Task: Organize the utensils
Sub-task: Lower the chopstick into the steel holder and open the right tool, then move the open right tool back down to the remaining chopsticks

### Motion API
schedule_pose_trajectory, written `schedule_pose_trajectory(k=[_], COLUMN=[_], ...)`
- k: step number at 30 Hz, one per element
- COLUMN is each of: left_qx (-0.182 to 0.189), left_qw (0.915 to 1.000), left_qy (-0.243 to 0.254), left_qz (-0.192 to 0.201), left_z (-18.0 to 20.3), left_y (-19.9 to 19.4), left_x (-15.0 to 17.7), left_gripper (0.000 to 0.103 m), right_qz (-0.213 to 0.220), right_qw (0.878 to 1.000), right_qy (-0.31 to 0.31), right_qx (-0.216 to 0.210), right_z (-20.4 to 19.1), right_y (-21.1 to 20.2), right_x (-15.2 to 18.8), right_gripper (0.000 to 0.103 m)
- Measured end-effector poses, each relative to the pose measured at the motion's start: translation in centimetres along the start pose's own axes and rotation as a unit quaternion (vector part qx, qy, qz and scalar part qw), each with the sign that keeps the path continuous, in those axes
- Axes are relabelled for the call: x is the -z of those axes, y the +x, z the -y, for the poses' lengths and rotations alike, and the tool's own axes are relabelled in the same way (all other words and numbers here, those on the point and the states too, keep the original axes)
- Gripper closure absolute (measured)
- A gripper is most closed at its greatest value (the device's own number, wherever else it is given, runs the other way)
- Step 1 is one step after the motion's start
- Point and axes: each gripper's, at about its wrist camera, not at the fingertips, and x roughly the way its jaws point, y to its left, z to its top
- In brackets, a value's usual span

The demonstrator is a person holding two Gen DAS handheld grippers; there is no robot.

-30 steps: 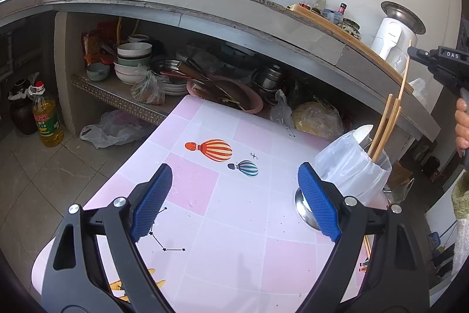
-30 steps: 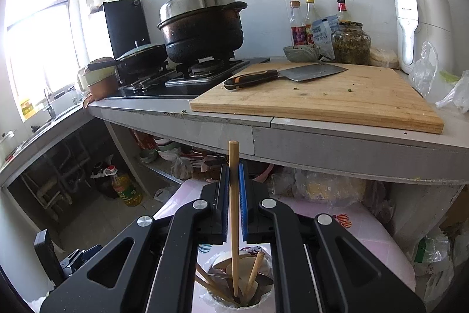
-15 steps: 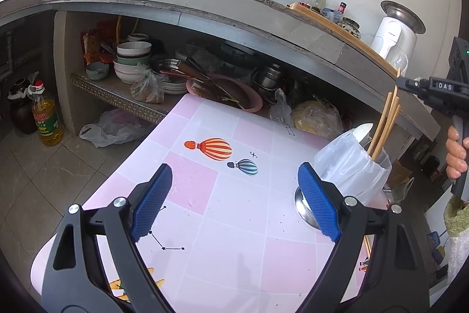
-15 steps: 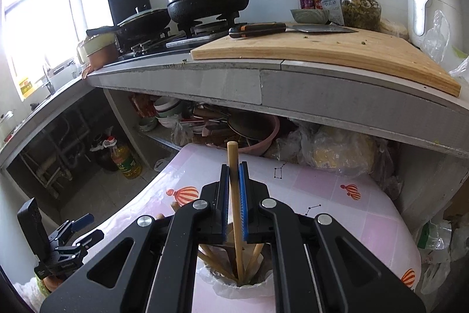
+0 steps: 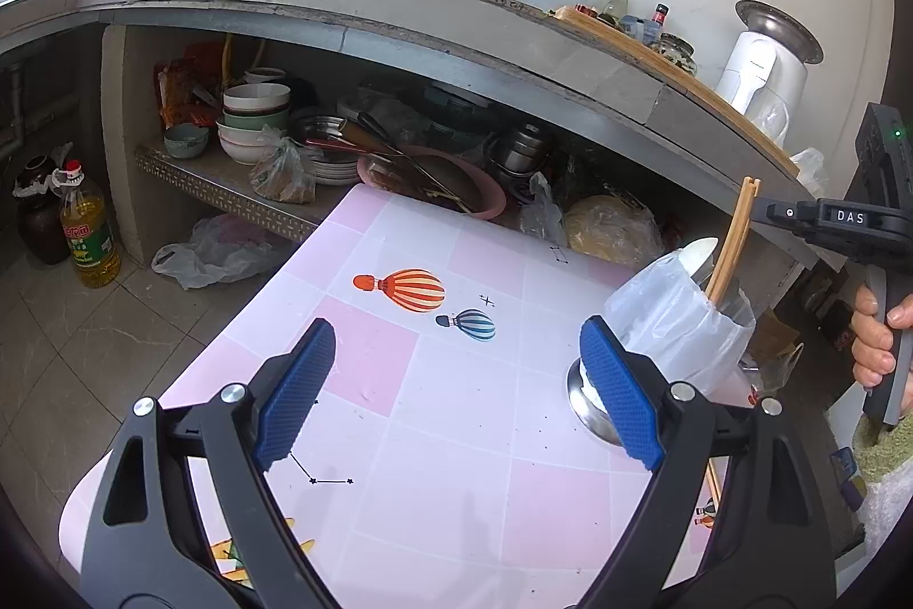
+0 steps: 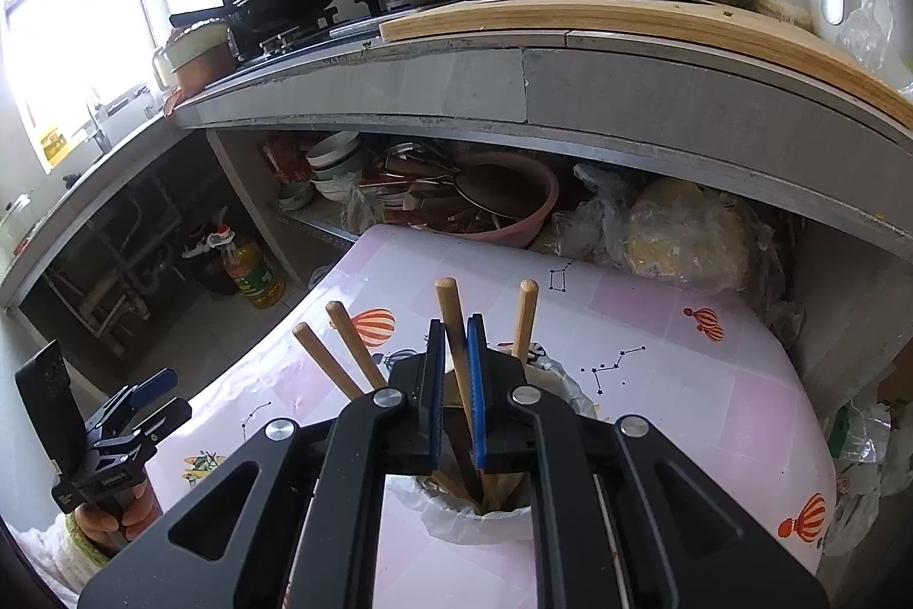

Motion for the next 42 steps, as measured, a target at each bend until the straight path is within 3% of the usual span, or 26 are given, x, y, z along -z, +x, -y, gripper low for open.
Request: schedule_pose_trajectory(k=[9, 11, 14, 25, 34, 42], left_qx=[0.002, 0.001, 0.003, 0.013, 0.037, 0.054], left_qw=[1.0000, 1.0000, 1.0000, 0.9998, 0.9981, 0.9920], left_qy=[0.001, 0.001, 0.002, 0.011, 0.041, 0.090], left_qz=[0.001, 0.001, 0.002, 0.005, -0.029, -0.070], left_z=[0.4, 0.4, 0.6, 1.2, 2.8, 5.8], left_y=[-0.3, -0.4, -0.6, -1.7, -1.3, -0.3], left_x=[0.1, 0.1, 0.1, 0.3, 1.6, 4.4], left_gripper=[0.019, 0.019, 0.019, 0.019, 0.019, 0.017], right_qz=[-0.006, -0.004, 0.005, 0.045, 0.049, -0.018], right_qw=[1.000, 1.000, 0.999, 0.998, 0.997, 0.986], right_qy=[0.006, 0.007, 0.007, 0.012, 0.057, 0.162], right_qx=[-0.024, -0.030, -0.035, -0.033, 0.009, 0.024], right_z=[-0.5, -0.6, -0.8, -0.8, 2.8, 7.8], right_y=[-0.3, -0.5, -1.2, -6.0, -10.7, -8.3], right_x=[0.0, -0.1, -0.2, 0.9, 7.3, 17.1], right_gripper=[0.093, 0.089, 0.080, 0.077, 0.076, 0.076])
